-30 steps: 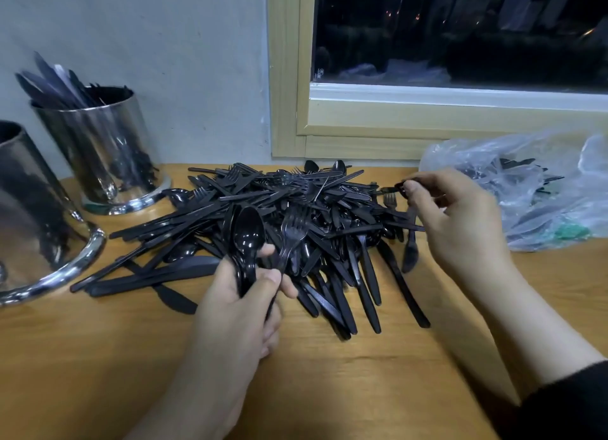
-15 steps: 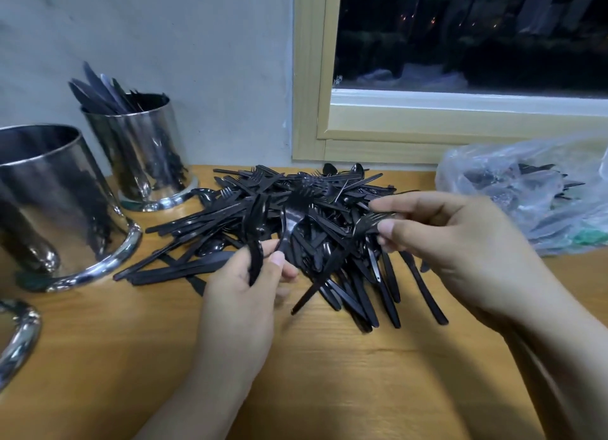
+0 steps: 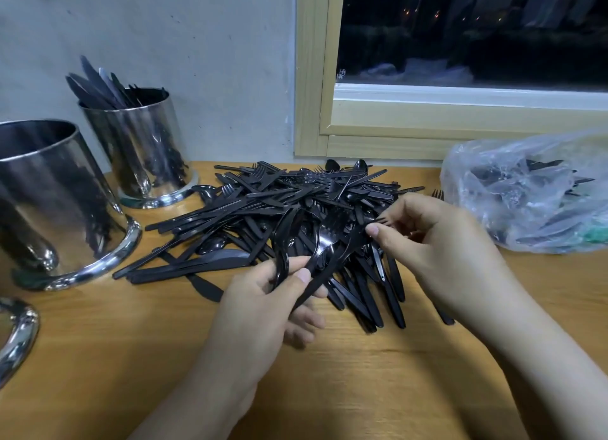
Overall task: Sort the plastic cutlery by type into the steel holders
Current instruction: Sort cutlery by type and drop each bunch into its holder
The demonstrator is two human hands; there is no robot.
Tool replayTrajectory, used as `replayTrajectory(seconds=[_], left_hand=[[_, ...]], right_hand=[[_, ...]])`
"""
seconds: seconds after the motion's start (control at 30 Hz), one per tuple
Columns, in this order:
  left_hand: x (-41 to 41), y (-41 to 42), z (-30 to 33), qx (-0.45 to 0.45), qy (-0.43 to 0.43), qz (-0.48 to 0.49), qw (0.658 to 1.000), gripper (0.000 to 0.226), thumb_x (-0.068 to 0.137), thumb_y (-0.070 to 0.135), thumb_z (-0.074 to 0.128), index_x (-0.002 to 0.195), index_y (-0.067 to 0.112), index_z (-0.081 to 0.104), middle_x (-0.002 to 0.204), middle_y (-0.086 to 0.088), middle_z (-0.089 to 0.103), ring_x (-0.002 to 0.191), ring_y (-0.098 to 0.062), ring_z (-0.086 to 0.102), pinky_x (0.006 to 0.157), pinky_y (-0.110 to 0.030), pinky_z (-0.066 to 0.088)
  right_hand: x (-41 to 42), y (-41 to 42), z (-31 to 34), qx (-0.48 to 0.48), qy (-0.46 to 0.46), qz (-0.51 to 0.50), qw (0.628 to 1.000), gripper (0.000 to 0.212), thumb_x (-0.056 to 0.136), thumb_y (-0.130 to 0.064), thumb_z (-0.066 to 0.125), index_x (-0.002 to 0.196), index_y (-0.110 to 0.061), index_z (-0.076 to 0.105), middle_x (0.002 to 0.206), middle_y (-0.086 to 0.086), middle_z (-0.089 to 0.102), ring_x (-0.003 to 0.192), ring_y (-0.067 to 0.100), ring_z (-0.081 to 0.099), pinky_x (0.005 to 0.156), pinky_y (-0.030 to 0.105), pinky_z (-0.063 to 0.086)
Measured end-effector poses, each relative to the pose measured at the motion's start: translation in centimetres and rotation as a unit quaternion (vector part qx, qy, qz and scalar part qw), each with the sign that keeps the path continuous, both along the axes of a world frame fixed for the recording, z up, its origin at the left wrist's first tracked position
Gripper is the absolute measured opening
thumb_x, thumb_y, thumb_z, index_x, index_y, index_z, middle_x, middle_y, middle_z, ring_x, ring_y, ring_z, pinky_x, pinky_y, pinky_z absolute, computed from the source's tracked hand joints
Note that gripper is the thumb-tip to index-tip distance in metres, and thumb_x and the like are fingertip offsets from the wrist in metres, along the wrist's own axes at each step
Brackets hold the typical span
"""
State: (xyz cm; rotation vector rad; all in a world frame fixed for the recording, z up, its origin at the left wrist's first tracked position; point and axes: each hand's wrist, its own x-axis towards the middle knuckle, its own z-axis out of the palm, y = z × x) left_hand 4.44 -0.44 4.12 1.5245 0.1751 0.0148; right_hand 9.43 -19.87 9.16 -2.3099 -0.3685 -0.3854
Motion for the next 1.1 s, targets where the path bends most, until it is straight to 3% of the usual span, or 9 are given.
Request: replayTrajectory(seconds=[0.17,0.3,0.37,0.43,0.53,0.7,0.87,0.97,1.1], left_hand=[[-0.1,-0.1,-0.4,0.037,-0.026,-0.03,0.999,0.023,0.105,0.017,0.054,0.107,0.03,0.073,0.088,0.002,0.078,0.057,-0.023,0.062,0.05,-0.034,0.05],[-0.3,-0.5,-0.8,0.053,-0.046,-0.052,0.996,0.023,0.106,0.024,0.051,0.105,0.03,0.074,0.072,0.005,0.073,0.047,-0.011,0.047,0.046,-0.023,0.04],[-0.4,-0.6,-0.8,0.054,-0.043,-0.06,0.996,0.022,0.103,0.031,0.054,0.097,0.032,0.075,0.066,-0.006,0.068,0.044,-0.01,0.044,0.045,-0.021,0.038],[-0.3,-0.7,-1.0,0.049,-0.043,-0.065,0.996,0.02,0.1,0.032,0.059,0.091,0.04,0.074,0.082,-0.021,0.068,0.047,-0.012,0.043,0.044,-0.022,0.037],[-0.2,-0.6,-1.3,0.051,-0.044,-0.04,0.997,0.025,0.102,0.027,0.058,0.089,0.043,0.072,0.079,-0.02,0.065,0.051,-0.016,0.042,0.047,-0.028,0.035],[0.1,0.1,-1.6,0.023,-0.052,0.026,0.998,0.02,0.103,0.023,0.057,0.103,0.036,0.072,0.066,0.002,0.065,0.046,-0.01,0.042,0.044,-0.019,0.036],[-0.2,-0.5,-1.8,0.006,-0.054,0.03,0.998,0.022,0.103,0.023,0.057,0.106,0.043,0.066,0.074,-0.005,0.067,0.05,-0.012,0.041,0.045,-0.025,0.035],[-0.2,-0.7,-1.9,0.016,-0.05,0.032,0.998,0.022,0.102,0.026,0.058,0.098,0.045,0.069,0.079,-0.018,0.064,0.051,-0.016,0.04,0.046,-0.028,0.035],[-0.2,-0.6,-2.0,0.018,-0.048,0.038,0.998,0.02,0.102,0.025,0.058,0.102,0.043,0.068,0.078,-0.012,0.067,0.048,-0.011,0.041,0.045,-0.025,0.035]], right_hand=[[0.4,0.2,-0.9,0.047,0.016,-0.001,0.999,0.017,0.088,-0.035,0.072,0.077,-0.025,0.063,0.068,-0.016,0.064,0.055,0.002,0.057,0.049,0.013,0.039],[0.5,0.8,-1.8,0.136,0.036,0.01,0.99,0.017,0.086,-0.027,0.076,0.081,-0.023,0.06,0.071,-0.001,0.069,0.064,0.016,0.065,0.064,0.036,0.05],[0.6,1.1,-2.2,0.167,0.047,0.027,0.984,0.019,0.087,-0.021,0.077,0.083,-0.024,0.058,0.069,0.001,0.067,0.06,0.017,0.067,0.065,0.036,0.05],[0.7,1.4,-2.4,0.181,0.055,0.043,0.981,0.021,0.086,-0.02,0.078,0.086,-0.027,0.057,0.07,0.003,0.066,0.061,0.02,0.068,0.067,0.043,0.053],[1.6,0.0,-2.5,0.205,0.048,0.009,0.978,0.016,0.087,-0.028,0.075,0.093,-0.025,0.061,0.073,0.005,0.069,0.063,0.022,0.064,0.067,0.044,0.052],[4.7,-4.9,-4.4,0.057,0.03,-0.158,0.985,0.011,0.098,-0.028,0.062,0.089,-0.023,0.067,0.07,-0.004,0.071,0.073,0.017,0.067,0.074,0.034,0.051],[6.1,-4.6,-6.4,-0.073,0.072,-0.158,0.982,0.035,0.094,-0.03,0.067,0.127,-0.019,0.067,0.119,0.005,0.071,0.11,0.022,0.063,0.094,0.031,0.046],[6.9,-3.9,-6.6,-0.113,0.09,-0.154,0.977,0.046,0.095,-0.028,0.063,0.139,-0.018,0.057,0.132,0.009,0.064,0.121,0.027,0.058,0.1,0.034,0.043],[7.7,-3.2,-7.1,-0.139,0.122,-0.164,0.969,0.048,0.096,-0.026,0.057,0.143,-0.023,0.052,0.133,0.01,0.062,0.122,0.033,0.057,0.101,0.043,0.046]])
